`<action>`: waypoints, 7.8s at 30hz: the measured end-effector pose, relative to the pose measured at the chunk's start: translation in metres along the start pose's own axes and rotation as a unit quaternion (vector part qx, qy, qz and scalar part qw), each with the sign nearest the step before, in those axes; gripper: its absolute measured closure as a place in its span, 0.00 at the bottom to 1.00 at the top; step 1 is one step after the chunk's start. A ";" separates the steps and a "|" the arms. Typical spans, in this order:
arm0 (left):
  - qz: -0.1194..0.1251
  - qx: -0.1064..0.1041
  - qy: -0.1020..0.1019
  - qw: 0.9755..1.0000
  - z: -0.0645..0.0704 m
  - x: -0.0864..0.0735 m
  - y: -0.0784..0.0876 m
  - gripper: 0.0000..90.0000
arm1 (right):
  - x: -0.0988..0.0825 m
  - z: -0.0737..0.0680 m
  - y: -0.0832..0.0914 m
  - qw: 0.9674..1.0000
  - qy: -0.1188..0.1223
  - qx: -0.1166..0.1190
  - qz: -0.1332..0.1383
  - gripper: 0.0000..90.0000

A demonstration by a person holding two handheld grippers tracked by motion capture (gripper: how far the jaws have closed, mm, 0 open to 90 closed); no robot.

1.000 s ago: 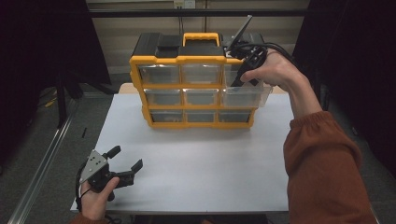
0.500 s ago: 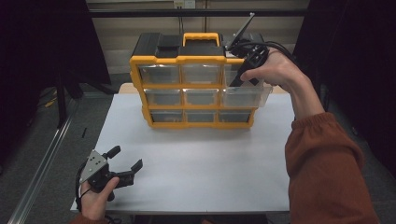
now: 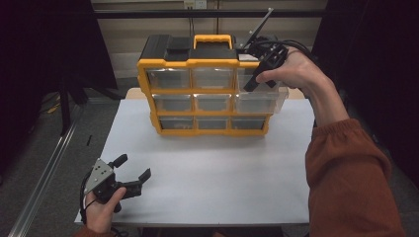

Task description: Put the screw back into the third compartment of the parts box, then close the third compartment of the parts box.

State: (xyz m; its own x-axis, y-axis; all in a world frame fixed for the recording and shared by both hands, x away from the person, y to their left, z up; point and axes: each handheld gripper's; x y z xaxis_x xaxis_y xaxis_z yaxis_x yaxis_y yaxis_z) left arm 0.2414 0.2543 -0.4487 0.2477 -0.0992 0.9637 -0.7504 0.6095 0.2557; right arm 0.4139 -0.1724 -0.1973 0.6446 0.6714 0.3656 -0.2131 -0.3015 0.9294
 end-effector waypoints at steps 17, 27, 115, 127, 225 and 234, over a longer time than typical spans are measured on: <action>0.000 0.001 0.002 1.000 0.001 0.000 0.000 0.04 | 0.002 -0.011 0.020 0.999 0.010 0.003 0.046 0.77; -0.001 0.000 0.000 1.000 0.000 0.000 0.000 0.04 | 0.010 -0.025 0.021 0.997 0.035 0.011 0.061 0.77; -0.001 0.000 0.004 1.000 -0.002 -0.002 0.002 0.04 | -0.047 -0.111 -0.203 0.989 0.103 0.078 0.068 0.07; 0.001 0.003 0.006 1.000 -0.001 -0.001 0.003 0.03 | -0.089 -0.100 -0.216 0.987 0.058 0.076 0.133 0.09; 0.001 0.009 0.004 1.000 0.001 -0.001 0.005 0.03 | -0.190 -0.075 -0.110 0.887 -0.039 -0.016 0.459 0.31; 0.001 0.009 0.004 1.000 0.001 -0.001 0.005 0.03 | -0.188 -0.072 -0.098 0.878 -0.033 -0.015 0.478 0.55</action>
State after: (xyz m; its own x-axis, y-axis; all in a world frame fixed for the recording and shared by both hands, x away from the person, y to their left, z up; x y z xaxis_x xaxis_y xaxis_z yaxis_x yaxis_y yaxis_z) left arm 0.2369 0.2566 -0.4488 0.2511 -0.0908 0.9637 -0.7622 0.5951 0.2547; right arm 0.2610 -0.2205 -0.3538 0.2023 0.0809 0.9760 -0.6985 -0.6866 0.2017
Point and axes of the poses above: each handheld gripper's, and its own axes: y roughly backward along the jaws, x roughly out of its top, z roughly to its right, and after that the axes turned 1 degree about -y, right-handed
